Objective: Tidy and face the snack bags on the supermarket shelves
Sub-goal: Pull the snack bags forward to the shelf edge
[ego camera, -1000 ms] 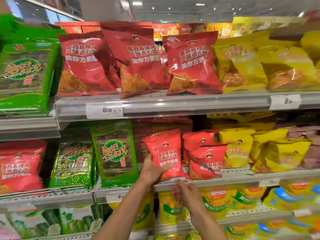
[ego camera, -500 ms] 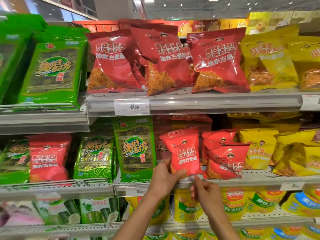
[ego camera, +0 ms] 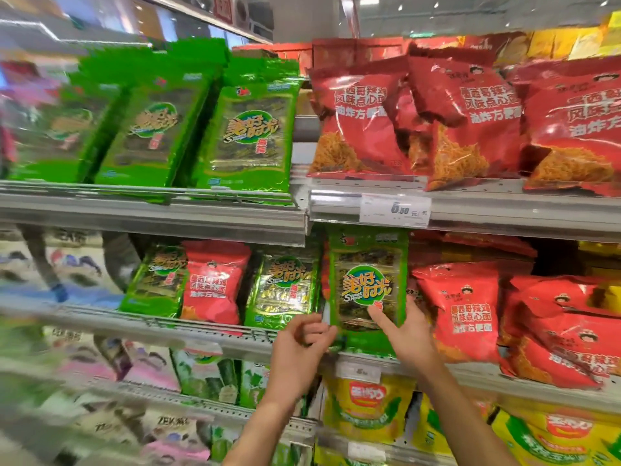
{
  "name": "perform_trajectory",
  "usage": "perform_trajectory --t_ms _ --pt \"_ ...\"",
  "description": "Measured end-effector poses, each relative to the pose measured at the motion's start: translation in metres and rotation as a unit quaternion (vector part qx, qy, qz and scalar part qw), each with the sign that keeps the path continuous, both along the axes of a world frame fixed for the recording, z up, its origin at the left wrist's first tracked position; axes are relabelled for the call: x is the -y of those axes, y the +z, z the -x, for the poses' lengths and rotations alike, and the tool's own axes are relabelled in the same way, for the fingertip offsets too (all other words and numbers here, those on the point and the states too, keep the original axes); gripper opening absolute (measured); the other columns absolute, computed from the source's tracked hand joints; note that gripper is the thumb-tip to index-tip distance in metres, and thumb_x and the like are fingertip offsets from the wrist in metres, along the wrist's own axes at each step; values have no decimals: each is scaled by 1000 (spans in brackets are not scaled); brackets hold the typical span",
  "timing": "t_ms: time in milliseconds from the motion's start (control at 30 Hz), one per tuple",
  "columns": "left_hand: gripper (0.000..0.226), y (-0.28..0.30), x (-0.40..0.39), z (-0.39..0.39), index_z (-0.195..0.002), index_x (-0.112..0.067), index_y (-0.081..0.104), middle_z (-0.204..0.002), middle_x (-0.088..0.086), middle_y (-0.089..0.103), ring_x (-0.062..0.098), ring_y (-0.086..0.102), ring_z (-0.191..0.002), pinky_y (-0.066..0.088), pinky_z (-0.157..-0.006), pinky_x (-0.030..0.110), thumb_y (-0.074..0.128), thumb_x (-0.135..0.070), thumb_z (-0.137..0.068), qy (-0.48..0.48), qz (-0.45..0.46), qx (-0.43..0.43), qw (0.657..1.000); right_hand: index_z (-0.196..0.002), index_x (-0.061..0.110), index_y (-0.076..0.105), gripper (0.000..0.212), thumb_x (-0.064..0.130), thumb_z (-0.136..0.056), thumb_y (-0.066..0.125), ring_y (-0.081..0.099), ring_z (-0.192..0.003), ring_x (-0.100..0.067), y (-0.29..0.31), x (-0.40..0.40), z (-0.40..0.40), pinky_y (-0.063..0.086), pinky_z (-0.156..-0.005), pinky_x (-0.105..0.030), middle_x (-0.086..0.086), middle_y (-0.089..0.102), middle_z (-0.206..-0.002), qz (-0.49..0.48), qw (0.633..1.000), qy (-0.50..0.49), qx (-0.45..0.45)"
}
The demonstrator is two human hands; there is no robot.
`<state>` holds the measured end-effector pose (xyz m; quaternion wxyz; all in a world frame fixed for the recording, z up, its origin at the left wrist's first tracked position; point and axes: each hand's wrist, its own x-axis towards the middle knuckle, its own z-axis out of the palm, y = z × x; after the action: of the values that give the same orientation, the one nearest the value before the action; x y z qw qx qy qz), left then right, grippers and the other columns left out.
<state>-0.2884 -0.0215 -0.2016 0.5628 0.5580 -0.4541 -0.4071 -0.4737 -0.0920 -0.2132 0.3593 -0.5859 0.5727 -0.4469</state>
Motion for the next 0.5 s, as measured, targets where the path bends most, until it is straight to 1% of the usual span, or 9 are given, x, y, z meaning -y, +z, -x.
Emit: perform_trajectory --t_ms 67,100,167,233,267,333,400,433,500 --pt "29 2 -5 -24 -110 -3 64 -94 12 76 8 71 -81 53 -74 15 76 -8 -85 22 -11 -7 1000 -134 18 57 49 33 -91 74 62 -114 -13 2 3 -7 41 -97 -23 6 69 -119 -4 1000 2 21" --pt "29 2 -8 -37 -110 -7 64 -95 10 76 13 72 -86 54 -77 19 77 -12 -85 33 -17 -8 999 -129 20 60 41 31 -92 73 64 -108 -6 2 4 -10 43 -90 -16 10 70 -113 8 1000 -3 28" --pt "29 1 -12 -64 -110 -13 65 -96 8 75 22 72 -92 57 -84 31 78 -20 -84 52 -30 -10 998 -119 21 62 28 23 -93 72 63 -91 16 1 7 -18 41 -73 1 18 68 -100 41 998 -22 44" --pt "32 0 -12 -93 -112 -12 65 -98 12 74 26 72 -93 59 -86 37 78 -21 -84 68 -40 -22 997 -112 20 62 21 18 -93 72 57 -78 27 0 8 -26 39 -66 5 17 66 -95 54 996 -35 59" --pt "33 1 -12 -107 -113 -10 65 -98 13 74 26 73 -92 59 -84 36 77 -21 -84 76 -45 -32 996 -110 19 62 19 18 -93 72 57 -75 27 -2 9 -30 40 -65 4 16 66 -94 56 996 -38 64" --pt "31 4 -8 -136 -110 -9 67 -96 14 75 26 74 -92 59 -85 38 78 -21 -84 95 -54 -50 993 -109 18 64 18 20 -93 71 61 -79 18 -3 7 -38 43 -67 -2 14 68 -94 53 995 -34 78" --pt "31 7 -2 -163 -110 -8 67 -96 13 75 26 74 -91 55 -93 45 78 -21 -84 117 -59 -54 990 -112 18 65 20 21 -93 71 62 -89 5 -3 5 -45 46 -74 -18 11 69 -98 52 994 -28 95" --pt "32 9 0 -176 -111 -6 66 -94 12 75 24 74 -89 53 -95 45 78 -20 -84 128 -58 -53 989 -112 18 65 20 20 -93 71 63 -91 0 -3 4 -48 45 -76 -24 10 69 -98 53 993 -28 103" --pt "34 14 7 -199 -112 -4 65 -93 13 75 26 73 -88 52 -96 46 78 -19 -84 146 -55 -56 986 -112 19 64 20 19 -93 71 62 -89 -2 -2 1 -54 44 -74 -22 9 70 -98 50 991 -31 118"
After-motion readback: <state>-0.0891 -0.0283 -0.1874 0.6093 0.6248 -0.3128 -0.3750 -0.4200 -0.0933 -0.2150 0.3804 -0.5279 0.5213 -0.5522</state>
